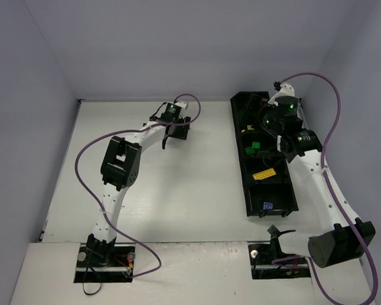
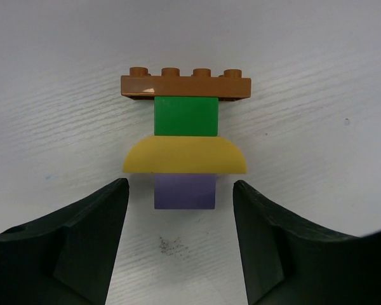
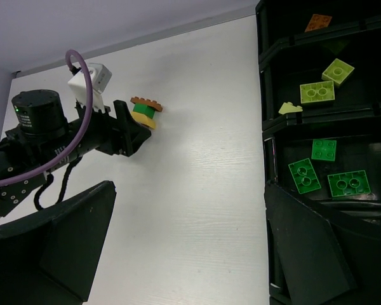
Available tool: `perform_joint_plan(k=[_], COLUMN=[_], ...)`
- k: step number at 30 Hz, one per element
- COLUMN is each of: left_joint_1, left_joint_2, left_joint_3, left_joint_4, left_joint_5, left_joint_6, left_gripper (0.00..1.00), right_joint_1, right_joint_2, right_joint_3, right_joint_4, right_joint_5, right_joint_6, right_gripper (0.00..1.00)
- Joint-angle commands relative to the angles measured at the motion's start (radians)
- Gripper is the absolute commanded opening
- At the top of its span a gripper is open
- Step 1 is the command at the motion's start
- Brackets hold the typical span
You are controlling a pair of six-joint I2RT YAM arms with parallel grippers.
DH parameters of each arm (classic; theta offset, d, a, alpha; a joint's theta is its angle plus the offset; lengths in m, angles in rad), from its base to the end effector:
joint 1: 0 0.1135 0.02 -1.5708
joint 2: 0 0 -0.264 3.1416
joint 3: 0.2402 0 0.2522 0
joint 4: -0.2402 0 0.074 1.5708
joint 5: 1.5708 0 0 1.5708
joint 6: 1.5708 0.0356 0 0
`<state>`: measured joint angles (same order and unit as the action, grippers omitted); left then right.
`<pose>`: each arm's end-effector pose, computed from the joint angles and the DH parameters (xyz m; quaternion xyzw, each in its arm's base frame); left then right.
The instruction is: Sort the legos into containers by color
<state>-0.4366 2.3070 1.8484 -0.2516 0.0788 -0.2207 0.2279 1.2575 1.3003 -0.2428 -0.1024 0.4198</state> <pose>0.4759 -0.2252 0.1831 0.1142 0.9011 -0.1684 0.3830 0.2798 0.0686 0.4133 0.0418 0.7727 0.2387 0.5867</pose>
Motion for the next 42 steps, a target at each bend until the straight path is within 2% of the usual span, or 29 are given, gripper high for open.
perform_joint_plan(k=[1, 5, 7, 13, 14, 21, 29, 32, 42], left_joint_1=[0.002, 0.004, 0.002, 0.004, 0.004, -0.01, -0.111, -0.154, -0.229], left_joint_2=[-0.02, -0.015, -0.017, -0.069, -0.099, -0.342, -0.683, -0.785, -0.959], left_joint_3=[0.058, 0.052, 0.049, -0.061, -0.086, -0.46, -0.739, -0.799, -0.861], left_joint_4=[0.015, 0.025, 0.035, 0.104, 0.13, 0.308, 0.446, 0.459, 0.42], left_joint_5=[0.004, -0.007, -0.01, 0.007, 0.009, 0.062, 0.118, 0.116, 0.139], left_joint_6=[-0.002, 0.0, 0.0, 0.006, 0.012, 0.055, 0.216, 0.288, 0.322], left_gripper=[0.58, 0.52, 0.45, 0.15, 0.13, 0.11, 0.11, 0.11, 0.12], right_joint_1=[-0.006, -0.007, -0.007, -0.007, -0.007, -0.004, 0.011, 0.022, 0.054], right_joint_2=[0.002, -0.006, -0.006, 0.006, 0.01, 0.069, 0.181, 0.217, 0.283], right_joint_3=[0.001, -0.01, -0.019, -0.047, -0.05, -0.065, -0.035, -0.006, 0.053], right_joint_4=[0.069, 0.068, 0.069, 0.071, 0.069, 0.071, 0.073, 0.073, 0.077], right_joint_5=[-0.005, -0.003, -0.006, -0.045, -0.054, -0.222, -0.45, -0.529, -0.75], right_joint_6=[0.011, 0.01, 0.01, 0.005, 0.004, -0.019, -0.041, -0.047, -0.065], right_gripper=[1.0, 1.0, 1.0, 1.0, 1.0, 0.92, 0.89, 0.86, 0.82])
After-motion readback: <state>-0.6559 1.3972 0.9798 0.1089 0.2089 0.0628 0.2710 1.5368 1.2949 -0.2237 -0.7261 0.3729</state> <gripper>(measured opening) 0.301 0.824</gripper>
